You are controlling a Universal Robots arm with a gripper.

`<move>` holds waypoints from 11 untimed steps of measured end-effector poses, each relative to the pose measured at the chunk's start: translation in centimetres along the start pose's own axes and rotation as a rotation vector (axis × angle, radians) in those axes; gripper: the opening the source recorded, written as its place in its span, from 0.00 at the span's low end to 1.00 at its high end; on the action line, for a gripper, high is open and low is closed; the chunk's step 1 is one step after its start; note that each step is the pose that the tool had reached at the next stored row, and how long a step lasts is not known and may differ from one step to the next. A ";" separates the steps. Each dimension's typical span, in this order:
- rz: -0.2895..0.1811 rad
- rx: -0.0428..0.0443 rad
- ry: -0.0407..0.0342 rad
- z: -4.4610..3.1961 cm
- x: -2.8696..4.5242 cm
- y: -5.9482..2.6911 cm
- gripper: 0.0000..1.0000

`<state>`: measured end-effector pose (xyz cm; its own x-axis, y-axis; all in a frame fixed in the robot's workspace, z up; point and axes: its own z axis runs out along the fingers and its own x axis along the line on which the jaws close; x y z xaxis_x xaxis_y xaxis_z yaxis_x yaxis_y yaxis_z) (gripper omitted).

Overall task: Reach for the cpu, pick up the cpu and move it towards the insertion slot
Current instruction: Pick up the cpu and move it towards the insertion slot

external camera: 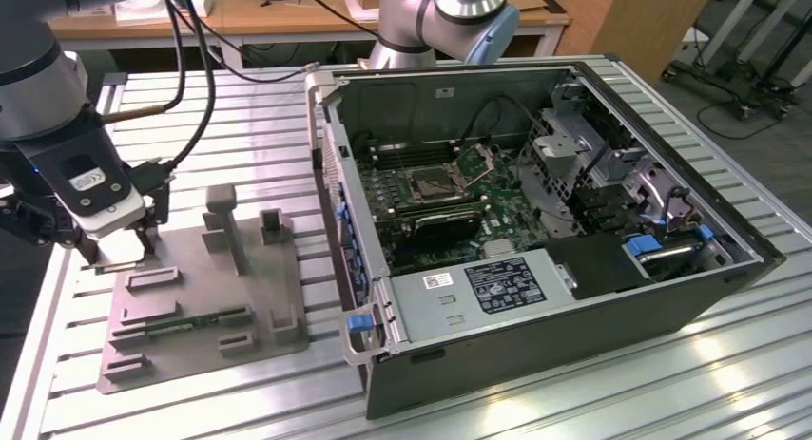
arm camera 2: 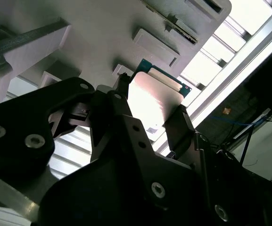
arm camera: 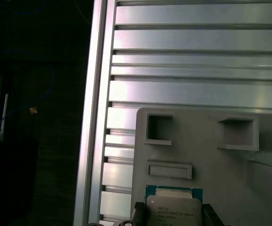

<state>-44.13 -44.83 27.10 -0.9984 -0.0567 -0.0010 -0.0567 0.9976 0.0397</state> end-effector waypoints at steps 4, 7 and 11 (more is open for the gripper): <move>0.000 -0.0002 -0.0002 -0.14 0.00 0.01 0.55; 0.000 -0.0002 -0.0001 -0.23 0.00 0.01 0.55; 0.000 -0.0005 0.0000 -0.32 0.00 0.01 0.55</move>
<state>-44.13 -44.83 27.42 -0.9984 -0.0568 -0.0010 -0.0568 0.9976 0.0402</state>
